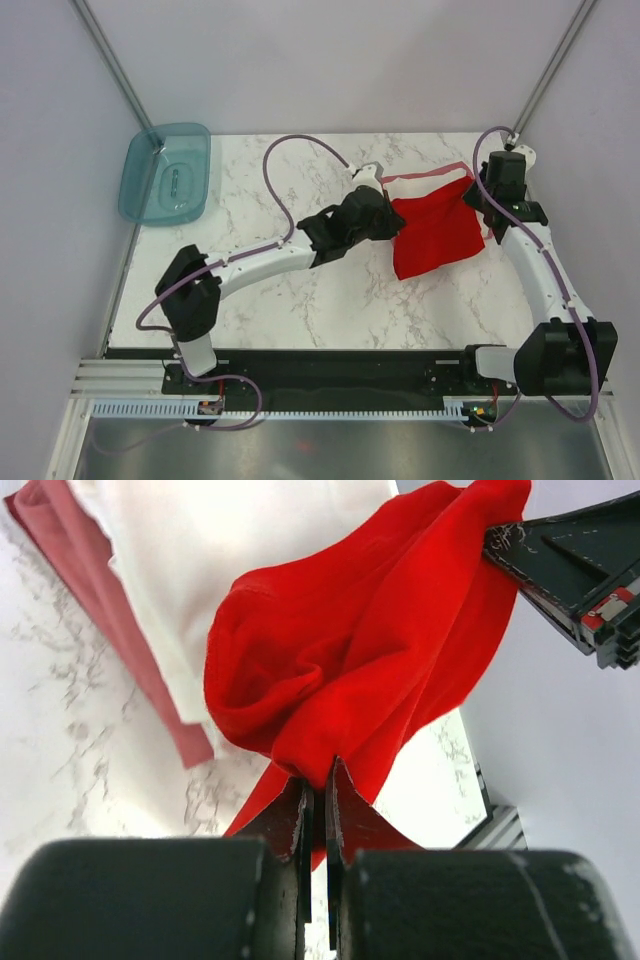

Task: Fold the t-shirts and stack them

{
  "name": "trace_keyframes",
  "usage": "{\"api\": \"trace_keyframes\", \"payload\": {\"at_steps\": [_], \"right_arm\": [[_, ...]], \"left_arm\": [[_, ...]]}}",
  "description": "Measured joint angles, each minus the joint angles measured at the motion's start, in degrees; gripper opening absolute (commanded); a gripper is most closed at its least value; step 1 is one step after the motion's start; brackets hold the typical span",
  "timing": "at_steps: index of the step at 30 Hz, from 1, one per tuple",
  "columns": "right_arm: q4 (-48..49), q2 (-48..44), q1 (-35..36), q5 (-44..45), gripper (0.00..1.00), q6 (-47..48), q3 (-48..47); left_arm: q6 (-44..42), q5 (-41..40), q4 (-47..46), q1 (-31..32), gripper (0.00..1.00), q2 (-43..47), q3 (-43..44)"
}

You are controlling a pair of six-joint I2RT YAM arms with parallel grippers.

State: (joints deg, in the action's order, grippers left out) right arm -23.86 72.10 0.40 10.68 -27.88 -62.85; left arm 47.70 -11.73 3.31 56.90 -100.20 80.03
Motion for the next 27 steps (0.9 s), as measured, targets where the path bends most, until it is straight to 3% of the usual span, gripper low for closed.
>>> {"api": "trace_keyframes", "payload": {"at_steps": [9, 27], "right_arm": [[-0.6, 6.9, -2.8, 0.4, 0.00, -0.4, -7.2], [2.1, 21.9, -2.9, 1.0, 0.03, -1.8, -17.4]], "left_arm": [[-0.1, -0.8, 4.4, -0.2, 0.02, -11.0, 14.7], [1.4, 6.3, 4.2, -11.0, 0.05, -23.1, 25.3]]}}
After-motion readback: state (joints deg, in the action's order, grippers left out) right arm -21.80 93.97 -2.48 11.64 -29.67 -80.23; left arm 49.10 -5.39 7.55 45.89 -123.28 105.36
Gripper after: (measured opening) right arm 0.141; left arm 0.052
